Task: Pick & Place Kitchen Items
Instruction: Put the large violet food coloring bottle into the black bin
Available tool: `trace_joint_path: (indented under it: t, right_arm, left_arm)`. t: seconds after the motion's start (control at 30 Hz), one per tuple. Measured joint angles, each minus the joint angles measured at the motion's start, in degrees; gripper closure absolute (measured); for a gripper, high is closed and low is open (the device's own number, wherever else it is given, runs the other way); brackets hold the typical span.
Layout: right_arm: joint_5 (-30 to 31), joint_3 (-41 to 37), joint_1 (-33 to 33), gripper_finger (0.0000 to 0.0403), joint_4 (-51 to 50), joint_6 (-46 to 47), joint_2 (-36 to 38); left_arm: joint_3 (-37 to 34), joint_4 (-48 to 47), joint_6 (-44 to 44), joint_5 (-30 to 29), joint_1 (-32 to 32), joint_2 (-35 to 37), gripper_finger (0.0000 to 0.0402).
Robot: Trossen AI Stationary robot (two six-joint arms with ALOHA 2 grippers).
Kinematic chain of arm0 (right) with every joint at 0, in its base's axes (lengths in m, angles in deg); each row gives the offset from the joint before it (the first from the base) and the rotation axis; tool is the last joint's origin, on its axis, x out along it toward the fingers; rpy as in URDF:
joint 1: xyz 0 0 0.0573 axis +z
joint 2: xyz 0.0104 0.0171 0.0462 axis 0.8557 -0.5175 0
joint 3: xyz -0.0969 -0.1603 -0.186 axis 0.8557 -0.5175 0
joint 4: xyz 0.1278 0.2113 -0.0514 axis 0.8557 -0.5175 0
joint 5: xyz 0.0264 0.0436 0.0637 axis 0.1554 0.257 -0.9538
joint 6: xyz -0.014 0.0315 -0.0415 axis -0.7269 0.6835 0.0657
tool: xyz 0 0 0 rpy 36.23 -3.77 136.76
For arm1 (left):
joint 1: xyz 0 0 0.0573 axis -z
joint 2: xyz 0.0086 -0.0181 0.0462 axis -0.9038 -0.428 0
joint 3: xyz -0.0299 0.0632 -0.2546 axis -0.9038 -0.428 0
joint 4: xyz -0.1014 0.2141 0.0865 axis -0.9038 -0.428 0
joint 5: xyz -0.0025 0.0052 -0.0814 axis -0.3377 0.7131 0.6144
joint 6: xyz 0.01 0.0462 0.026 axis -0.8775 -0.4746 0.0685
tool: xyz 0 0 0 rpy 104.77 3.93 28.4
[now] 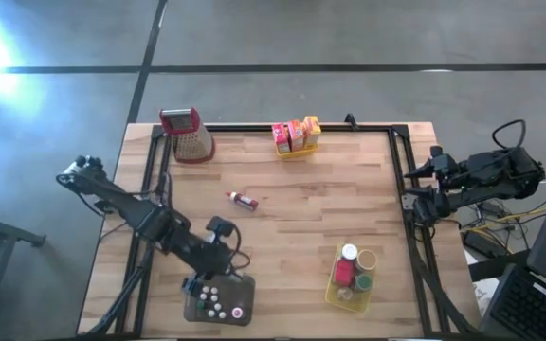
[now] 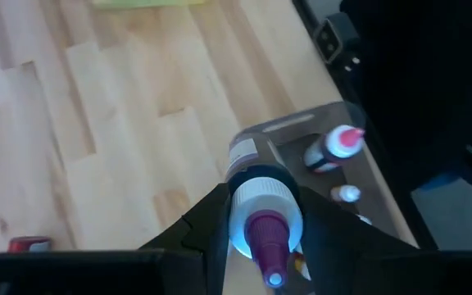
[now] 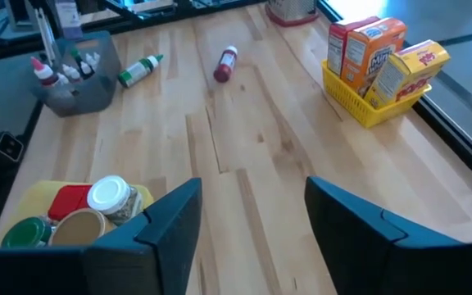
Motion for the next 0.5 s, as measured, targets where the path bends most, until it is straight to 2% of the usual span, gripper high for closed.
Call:
trace_joint_path:
  t: [0.23,0.5]
  right_arm:
    - [0.01,0.04,0.0,0.0201,-0.02,-0.01,0.38]
    - [0.01,-0.17,0.0,0.0214,-0.02,-0.02,0.31]
  left_arm:
    - [7.59,-6.95,0.95,-0.22,4.58,-7.74,0.0275]
    - [16.95,-17.36,1.39,-0.3,6.72,-17.49,0.0275]
